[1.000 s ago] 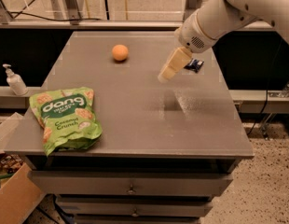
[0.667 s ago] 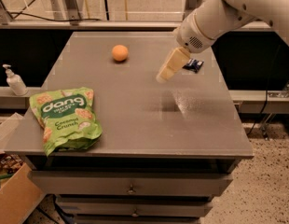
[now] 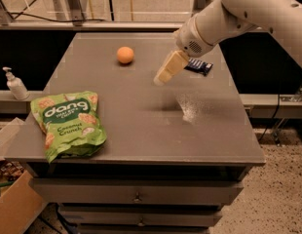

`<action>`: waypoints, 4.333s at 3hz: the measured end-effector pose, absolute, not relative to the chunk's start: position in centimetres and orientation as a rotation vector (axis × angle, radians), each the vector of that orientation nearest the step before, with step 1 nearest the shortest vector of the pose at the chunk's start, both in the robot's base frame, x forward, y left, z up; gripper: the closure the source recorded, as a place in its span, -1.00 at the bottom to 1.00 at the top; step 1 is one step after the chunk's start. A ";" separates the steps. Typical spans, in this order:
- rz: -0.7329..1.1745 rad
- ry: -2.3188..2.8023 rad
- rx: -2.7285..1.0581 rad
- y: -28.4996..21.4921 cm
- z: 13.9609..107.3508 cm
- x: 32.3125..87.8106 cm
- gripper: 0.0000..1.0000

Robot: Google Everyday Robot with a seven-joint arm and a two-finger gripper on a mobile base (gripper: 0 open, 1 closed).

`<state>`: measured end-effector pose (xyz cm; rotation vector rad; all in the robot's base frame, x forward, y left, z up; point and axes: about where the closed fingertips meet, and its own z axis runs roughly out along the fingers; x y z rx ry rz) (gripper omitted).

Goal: Move orange near green rice chip bag

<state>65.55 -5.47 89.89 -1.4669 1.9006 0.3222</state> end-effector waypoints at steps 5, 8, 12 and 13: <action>0.404 1.873 -1.243 3.3 84.9 77.8 -1.00; 0.490 1.877 -1.205 6.6 83.3 79.4 -0.19; 0.635 1.780 -1.272 2.2 88.6 71.6 1.00; 0.671 1.748 -1.309 0.2 89.4 66.8 1.00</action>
Offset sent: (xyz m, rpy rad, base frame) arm 0.0996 0.0517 -0.0247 0.1215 -0.0929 -0.1021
